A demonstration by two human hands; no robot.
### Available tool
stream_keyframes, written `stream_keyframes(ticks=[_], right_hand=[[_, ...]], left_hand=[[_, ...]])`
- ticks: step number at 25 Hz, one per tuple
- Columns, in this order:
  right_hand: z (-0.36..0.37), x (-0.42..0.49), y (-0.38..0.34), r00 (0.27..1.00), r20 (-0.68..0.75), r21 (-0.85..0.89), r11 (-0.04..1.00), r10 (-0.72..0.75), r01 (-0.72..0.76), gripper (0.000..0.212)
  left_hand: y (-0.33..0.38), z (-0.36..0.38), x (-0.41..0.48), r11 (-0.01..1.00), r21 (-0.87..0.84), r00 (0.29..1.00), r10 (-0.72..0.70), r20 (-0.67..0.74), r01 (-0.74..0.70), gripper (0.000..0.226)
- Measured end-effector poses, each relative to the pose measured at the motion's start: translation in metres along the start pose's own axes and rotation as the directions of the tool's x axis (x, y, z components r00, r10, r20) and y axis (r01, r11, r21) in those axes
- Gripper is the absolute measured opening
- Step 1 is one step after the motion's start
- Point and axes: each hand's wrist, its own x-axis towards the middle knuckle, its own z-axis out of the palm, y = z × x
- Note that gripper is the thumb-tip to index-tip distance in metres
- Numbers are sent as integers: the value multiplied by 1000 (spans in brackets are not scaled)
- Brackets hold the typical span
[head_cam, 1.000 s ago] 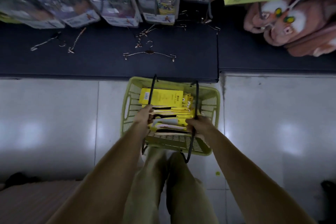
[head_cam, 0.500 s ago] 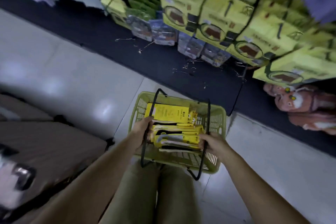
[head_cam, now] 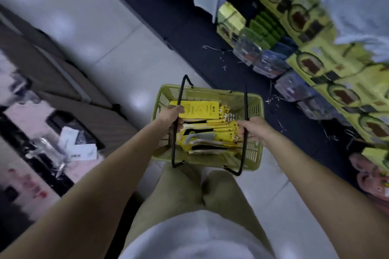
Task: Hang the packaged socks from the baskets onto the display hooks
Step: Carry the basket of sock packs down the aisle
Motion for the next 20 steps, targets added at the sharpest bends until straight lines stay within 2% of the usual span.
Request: stream_keyframes(ticks=[7,16,20], right_hand=[[57,39,-193,985,55,-176,970,-163,170,21],[125,123,-442,946,221,-385,869,-239,310,15],[189,153,-545,942,194,-339,882,-274,326,21]], left_hand=[[109,-123,47,980,-152,989,113,-99,-127,25],[238,-258,118,917,-368,961,54,-272,-155,25],[287,-332,153,895,-401,939,51,-339,-194,23]])
